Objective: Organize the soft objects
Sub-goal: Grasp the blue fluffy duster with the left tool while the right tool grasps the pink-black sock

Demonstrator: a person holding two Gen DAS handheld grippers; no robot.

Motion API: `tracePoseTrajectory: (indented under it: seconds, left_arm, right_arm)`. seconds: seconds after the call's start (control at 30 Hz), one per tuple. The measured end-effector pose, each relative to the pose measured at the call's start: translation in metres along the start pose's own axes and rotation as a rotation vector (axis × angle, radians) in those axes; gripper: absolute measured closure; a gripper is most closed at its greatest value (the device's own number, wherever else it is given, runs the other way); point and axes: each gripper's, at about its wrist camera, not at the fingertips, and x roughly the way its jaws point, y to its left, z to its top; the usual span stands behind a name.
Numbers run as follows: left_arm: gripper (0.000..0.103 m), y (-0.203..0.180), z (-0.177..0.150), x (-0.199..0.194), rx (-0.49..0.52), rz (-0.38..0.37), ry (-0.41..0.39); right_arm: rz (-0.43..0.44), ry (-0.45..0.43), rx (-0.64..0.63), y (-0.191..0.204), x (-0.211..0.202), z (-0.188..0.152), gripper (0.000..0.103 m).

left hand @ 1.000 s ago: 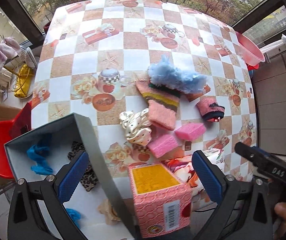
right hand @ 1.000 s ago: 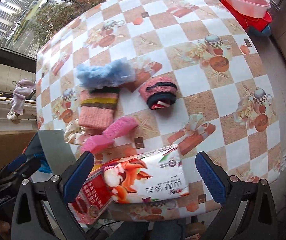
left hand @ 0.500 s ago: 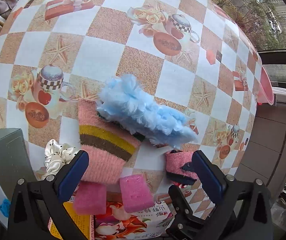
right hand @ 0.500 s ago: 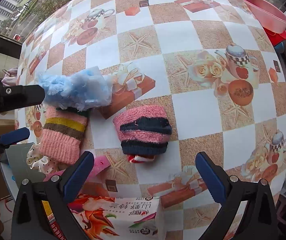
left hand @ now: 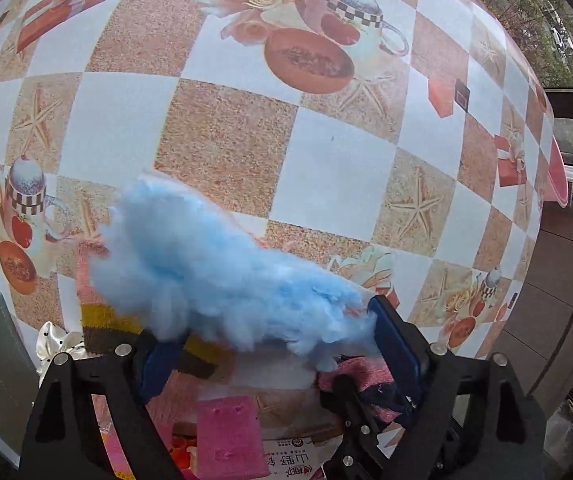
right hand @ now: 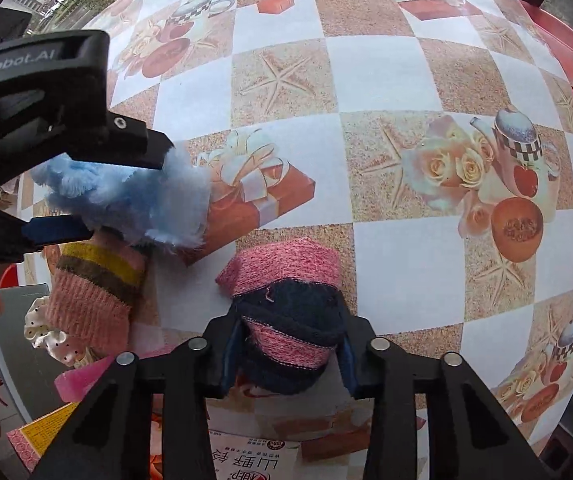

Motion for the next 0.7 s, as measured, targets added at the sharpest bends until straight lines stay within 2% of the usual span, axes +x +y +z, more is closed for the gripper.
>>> tracePoseTrajectory:
  seconds: [0.07,0.13,0.17,0.23,0.33,0.47,0.7]
  left_arm:
    - [0.027,-0.008,-0.001,0.006,0.019,0.005,0.013]
    - [0.054,-0.012,-0.003,0.011,0.036,-0.001,0.026]
    - [0.058,-0.015,-0.004,0.012,0.053,0.023,0.02]
    - [0.076,-0.021,-0.007,0.01,0.109,0.055,-0.006]
    - [0.08,-0.031,-0.014,0.002,0.195,0.069,-0.05]
    - [0.08,-0.048,-0.03,-0.014,0.323,0.116,-0.128]
    - [0.08,-0.073,-0.071,-0.041,0.479,0.122,-0.199]
  right_arm:
    - [0.015,-0.007,0.01,-0.009,-0.006,-0.001,0.065]
    - [0.035,-0.014,0.034,-0.021,-0.013,-0.004,0.065]
    - [0.046,-0.015,0.052,-0.027,-0.017,-0.005,0.065]
    - [0.063,-0.024,0.086,-0.042,-0.025,-0.01,0.065]
    - [0.084,-0.036,0.129,-0.06,-0.037,-0.017,0.065]
    - [0.1,-0.05,0.179,-0.074,-0.049,-0.02,0.065]
    - [0.124,-0.057,0.215,-0.073,-0.06,-0.035,0.065]
